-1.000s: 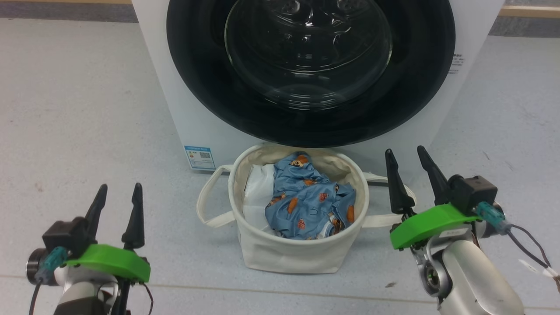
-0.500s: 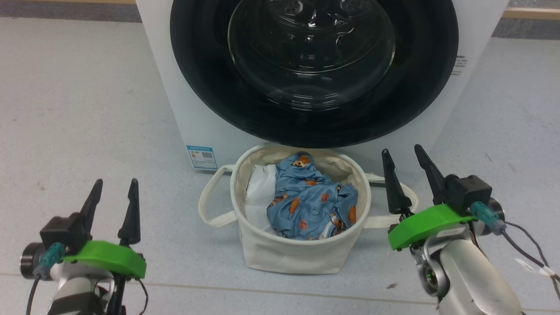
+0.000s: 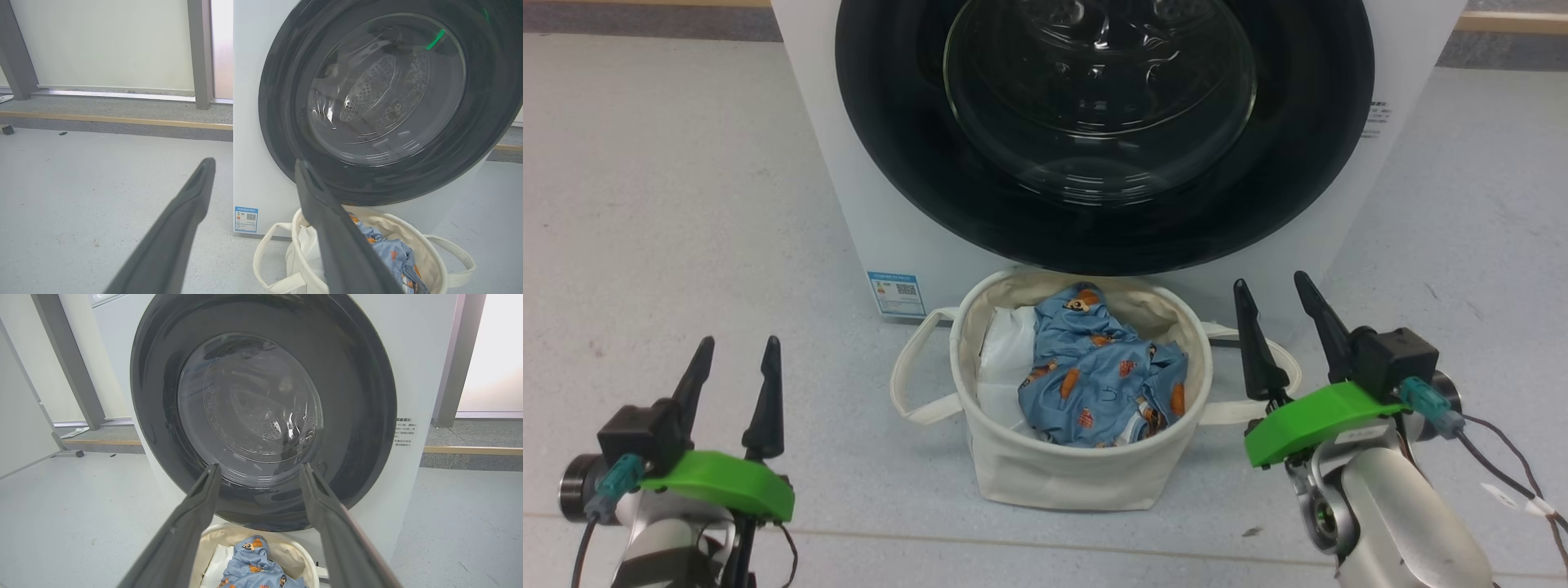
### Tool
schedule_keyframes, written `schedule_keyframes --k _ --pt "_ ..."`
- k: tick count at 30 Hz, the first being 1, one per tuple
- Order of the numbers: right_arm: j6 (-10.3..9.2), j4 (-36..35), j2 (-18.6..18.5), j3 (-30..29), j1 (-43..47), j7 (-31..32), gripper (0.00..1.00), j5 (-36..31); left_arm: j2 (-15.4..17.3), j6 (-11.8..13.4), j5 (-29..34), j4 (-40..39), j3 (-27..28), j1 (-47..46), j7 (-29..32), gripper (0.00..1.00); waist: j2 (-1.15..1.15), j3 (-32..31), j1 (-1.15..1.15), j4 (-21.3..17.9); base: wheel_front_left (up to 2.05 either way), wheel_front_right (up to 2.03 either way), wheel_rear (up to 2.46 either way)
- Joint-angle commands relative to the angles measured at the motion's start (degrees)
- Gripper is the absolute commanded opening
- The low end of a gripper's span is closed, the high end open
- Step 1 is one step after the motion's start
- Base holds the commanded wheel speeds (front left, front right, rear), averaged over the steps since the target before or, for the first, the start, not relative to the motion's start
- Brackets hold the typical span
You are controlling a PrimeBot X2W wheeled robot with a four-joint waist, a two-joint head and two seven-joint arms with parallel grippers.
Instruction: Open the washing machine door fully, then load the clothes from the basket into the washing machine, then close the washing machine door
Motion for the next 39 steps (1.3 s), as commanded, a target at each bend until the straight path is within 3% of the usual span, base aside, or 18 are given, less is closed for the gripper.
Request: schedule_keyframes --k 1,12,39 --pt "0.01 -1.5 0.7 0.7 -2.9 -0.3 1.0 -0.5 1.6 0.1 0.9 -1.5 2.3 -2.3 -0.7 1.0 0.0 0.0 0.0 0.0 -0.02 0.18 -0.15" --pt "0.01 -1.5 0.7 1.0 -2.8 -0.3 1.0 -0.2 1.3 0.4 1.8 -1.6 2.6 -2.3 -0.7 1.0 0.0 -0.4 0.0 -0.3 0.18 0.92 -1.1" --pt "0.01 -1.5 1.1 0.3 -2.8 -0.3 1.0 0.0 -0.6 -0.8 2.3 -1.1 1.8 -2.6 -0.7 1.0 0.0 0.2 0.0 -0.5 0.88 1.41 -2.28"
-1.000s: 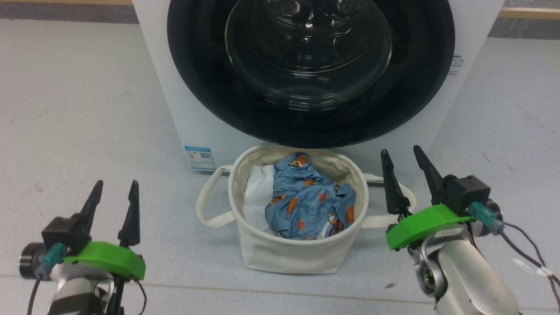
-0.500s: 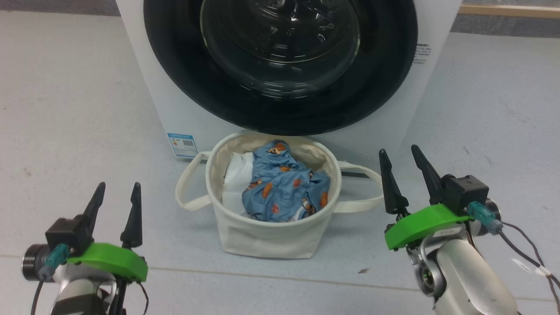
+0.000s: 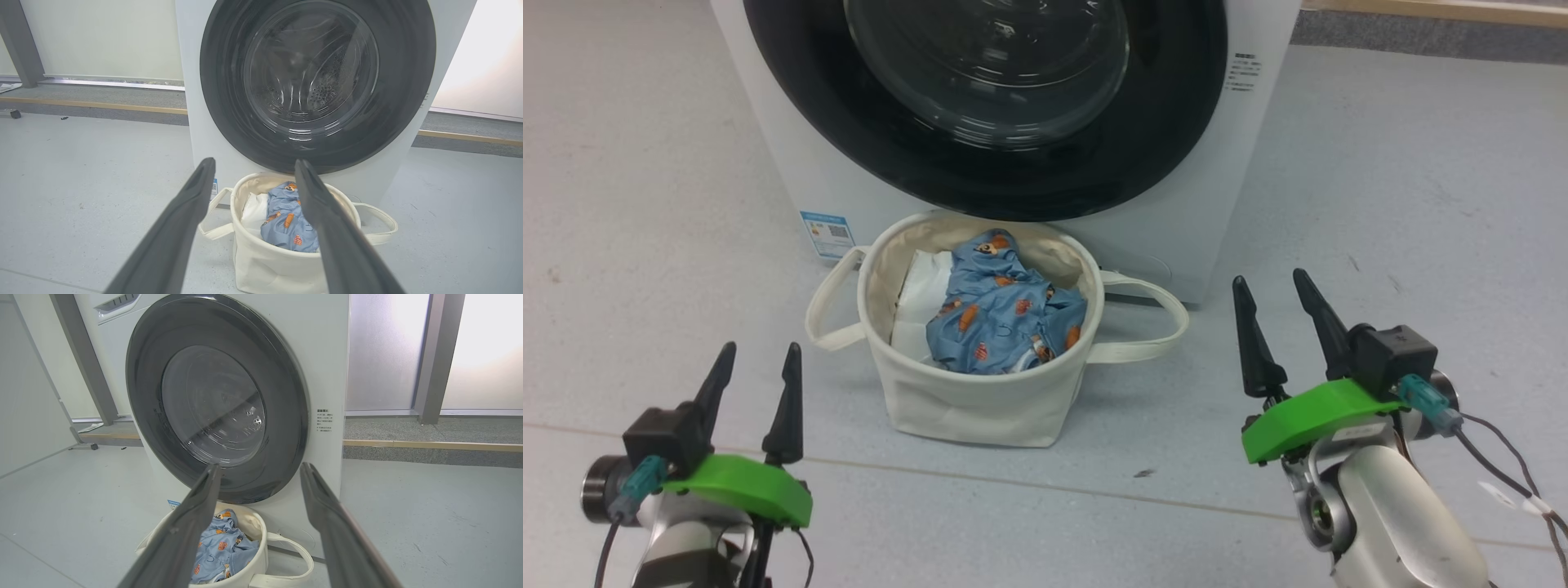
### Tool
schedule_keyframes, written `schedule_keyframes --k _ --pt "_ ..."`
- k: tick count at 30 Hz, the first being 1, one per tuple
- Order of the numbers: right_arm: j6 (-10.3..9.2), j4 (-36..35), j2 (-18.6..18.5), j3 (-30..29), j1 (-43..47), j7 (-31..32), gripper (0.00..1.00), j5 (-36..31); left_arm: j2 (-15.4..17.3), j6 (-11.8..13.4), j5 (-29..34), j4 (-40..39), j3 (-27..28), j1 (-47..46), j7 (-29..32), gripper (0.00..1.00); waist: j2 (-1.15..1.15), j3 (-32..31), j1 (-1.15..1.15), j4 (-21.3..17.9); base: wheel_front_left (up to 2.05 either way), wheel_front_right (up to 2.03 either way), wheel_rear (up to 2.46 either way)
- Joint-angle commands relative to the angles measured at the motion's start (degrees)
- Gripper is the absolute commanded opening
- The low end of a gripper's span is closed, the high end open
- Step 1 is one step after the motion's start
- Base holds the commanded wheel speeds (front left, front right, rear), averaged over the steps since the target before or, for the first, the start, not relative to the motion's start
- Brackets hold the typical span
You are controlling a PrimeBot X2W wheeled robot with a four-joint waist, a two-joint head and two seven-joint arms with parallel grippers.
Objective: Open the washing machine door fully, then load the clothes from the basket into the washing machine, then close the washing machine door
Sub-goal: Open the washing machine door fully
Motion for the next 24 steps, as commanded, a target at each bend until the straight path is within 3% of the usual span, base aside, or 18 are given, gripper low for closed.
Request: schedule_keyframes --k 1,9,24 --pt "0.01 -1.6 0.5 0.7 -2.6 -0.3 1.0 -0.1 0.9 -0.3 0.3 -2.2 1.8 -2.5 -0.7 1.0 0.0 0.0 0.01 0.0 0.92 0.92 -1.84" --pt "0.01 -1.7 0.7 0.4 -2.3 -0.3 1.0 -0.1 0.2 -0.5 0.0 -2.1 1.9 -2.2 -0.7 1.0 0.0 -0.1 0.01 -0.1 0.6 0.6 -1.21" --pt "0.01 -1.3 1.2 -1.1 -2.0 -0.3 1.0 0.0 -0.1 -0.6 0.3 -2.7 2.2 -1.8 -0.7 1.0 0.0 0.0 0.01 0.3 0.03 0.03 -0.05"
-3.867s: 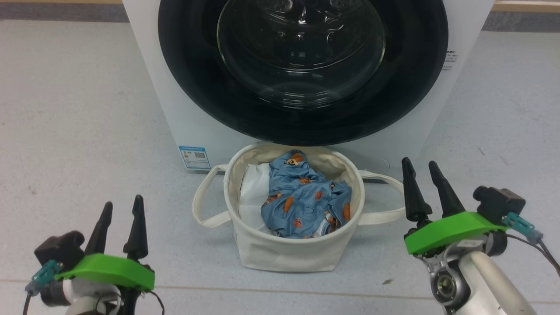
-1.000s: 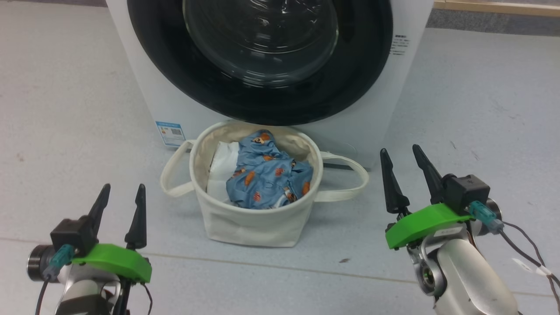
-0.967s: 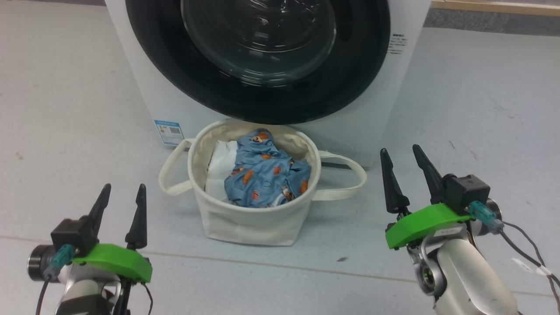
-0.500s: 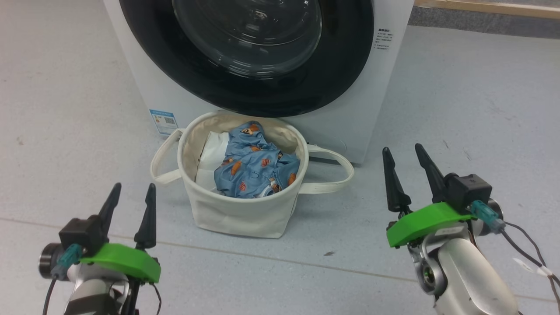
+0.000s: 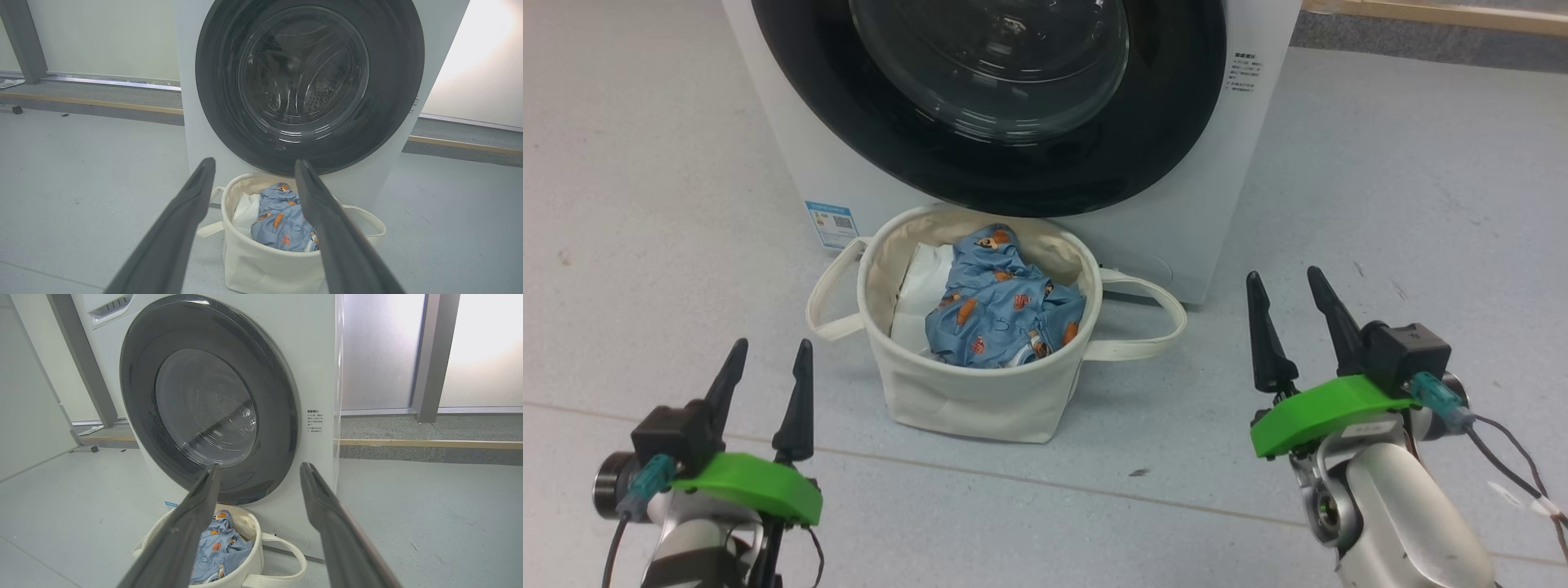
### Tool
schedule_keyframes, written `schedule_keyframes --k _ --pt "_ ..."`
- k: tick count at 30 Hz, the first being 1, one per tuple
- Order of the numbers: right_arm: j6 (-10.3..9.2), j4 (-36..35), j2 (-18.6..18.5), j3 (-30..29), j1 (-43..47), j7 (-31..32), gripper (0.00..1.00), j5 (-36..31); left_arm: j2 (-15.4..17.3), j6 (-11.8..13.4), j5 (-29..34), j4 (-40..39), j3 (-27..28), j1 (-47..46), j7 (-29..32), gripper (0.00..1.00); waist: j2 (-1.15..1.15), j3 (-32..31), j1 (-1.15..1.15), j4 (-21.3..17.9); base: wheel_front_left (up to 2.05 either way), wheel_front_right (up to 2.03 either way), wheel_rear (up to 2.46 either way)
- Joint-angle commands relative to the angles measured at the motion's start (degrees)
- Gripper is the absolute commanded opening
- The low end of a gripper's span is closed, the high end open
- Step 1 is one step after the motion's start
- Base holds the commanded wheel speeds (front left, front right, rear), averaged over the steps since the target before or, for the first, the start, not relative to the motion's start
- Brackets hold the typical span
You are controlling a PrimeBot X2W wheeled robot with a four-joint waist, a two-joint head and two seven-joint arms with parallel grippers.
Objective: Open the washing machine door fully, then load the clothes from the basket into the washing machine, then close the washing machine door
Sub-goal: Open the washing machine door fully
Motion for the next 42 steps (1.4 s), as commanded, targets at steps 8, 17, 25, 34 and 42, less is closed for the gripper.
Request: schedule_keyframes --k 8,17,25,34,42 --pt "0.01 0.5 1.2 -1.2 -1.9 -0.3 1.0 -0.3 1.0 -0.3 0.4 -2.7 2.2 -1.6 -0.7 1.0 0.0 0.6 0.0 0.2 0.0 0.0 0.0" --pt "0.01 2.1 1.8 -3.2 -3.1 -0.3 1.0 -0.8 0.3 -0.3 -1.6 -2.1 3.5 -2.1 -0.7 1.0 0.0 2.6 0.0 0.5 0.0 0.0 0.0" --pt "0.01 2.0 1.9 -5.4 -4.8 -0.3 1.0 -1.4 -0.2 0.5 -2.3 -1.8 4.6 -3.3 -0.7 1.0 0.0 5.8 0.0 1.5 0.0 0.0 0.0" --pt "0.01 3.9 2.2 -8.6 -7.9 -0.3 1.0 -0.3 -1.7 -0.7 -3.8 -3.3 4.8 -4.8 -0.7 1.0 0.0 10.7 0.0 2.9 0.0 0.0 0.0" --pt "0.01 1.9 2.3 -12.1 -13.0 -0.3 1.0 1.3 -2.7 -1.7 -4.7 -9.2 6.8 -4.7 -0.7 1.0 0.0 16.3 0.0 3.7 0.0 0.0 0.0"
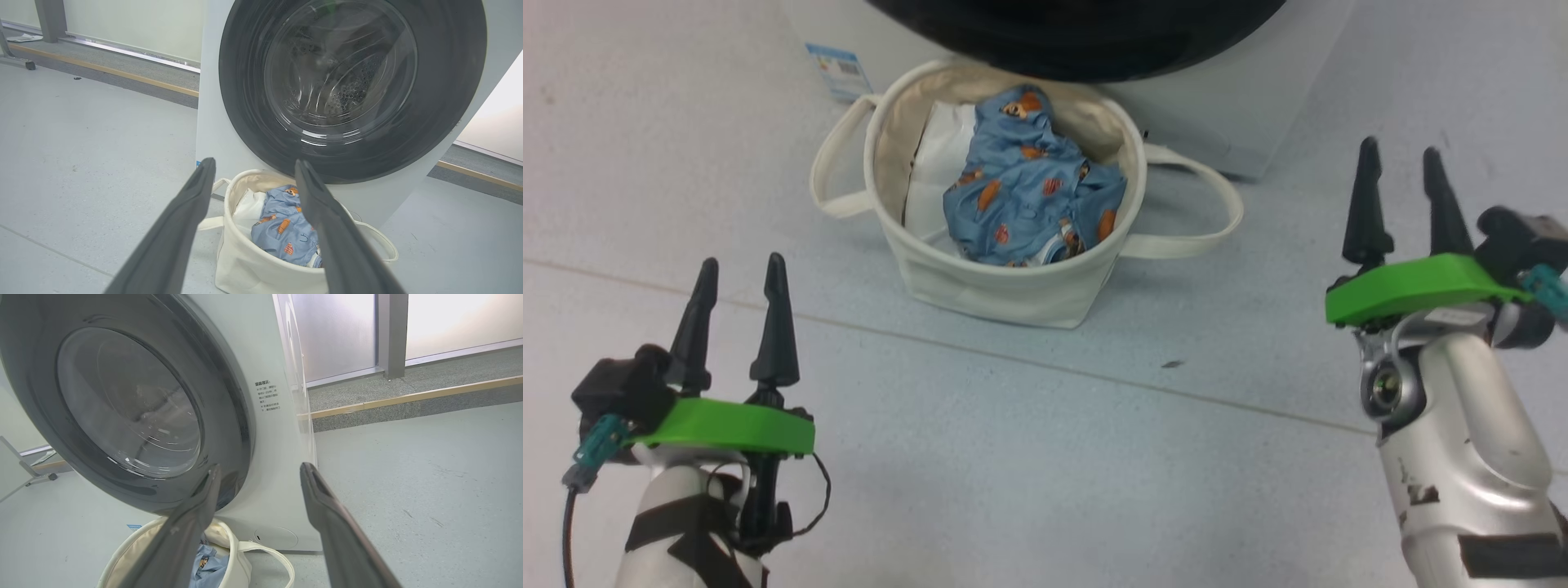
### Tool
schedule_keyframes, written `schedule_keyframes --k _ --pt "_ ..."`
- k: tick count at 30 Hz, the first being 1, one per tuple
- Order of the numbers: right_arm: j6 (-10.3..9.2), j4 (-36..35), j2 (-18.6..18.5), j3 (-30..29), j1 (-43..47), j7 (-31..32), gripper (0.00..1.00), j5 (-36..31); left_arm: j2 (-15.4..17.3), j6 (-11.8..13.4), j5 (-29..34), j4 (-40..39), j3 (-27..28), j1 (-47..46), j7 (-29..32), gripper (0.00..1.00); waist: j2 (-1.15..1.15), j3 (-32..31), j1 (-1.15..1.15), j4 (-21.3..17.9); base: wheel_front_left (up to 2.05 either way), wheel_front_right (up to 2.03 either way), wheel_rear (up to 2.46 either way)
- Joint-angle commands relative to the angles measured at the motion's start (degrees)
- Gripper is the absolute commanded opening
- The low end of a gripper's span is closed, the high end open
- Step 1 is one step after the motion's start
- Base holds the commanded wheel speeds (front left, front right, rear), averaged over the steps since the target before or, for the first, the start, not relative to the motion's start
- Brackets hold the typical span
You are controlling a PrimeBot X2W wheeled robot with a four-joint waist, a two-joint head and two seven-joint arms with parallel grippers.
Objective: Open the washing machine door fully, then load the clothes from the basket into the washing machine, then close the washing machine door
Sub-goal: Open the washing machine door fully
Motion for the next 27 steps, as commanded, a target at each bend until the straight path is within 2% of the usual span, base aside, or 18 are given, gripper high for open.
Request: schedule_keyframes --k 1,14,27 --pt "0.01 -2.0 0.6 0.6 -2.0 -0.3 1.0 0.1 1.1 -0.2 0.2 -2.2 2.1 -1.1 -0.5 1.0 0.0 1.7 -0.01 0.6 0.0 0.0 0.0" --pt "0.01 -2.1 -2.2 -4.3 -11.2 -0.3 1.0 2.9 0.1 -1.3 0.3 -6.0 3.0 -4.1 -0.5 1.0 0.0 10.3 -0.01 3.0 0.0 0.0 0.0" --pt "0.01 -4.3 -3.6 -4.0 -16.4 -0.3 1.0 4.4 -0.4 -1.7 -0.2 -6.2 3.4 -8.2 -0.5 1.0 0.0 16.5 -0.01 3.2 0.0 0.0 0.0"
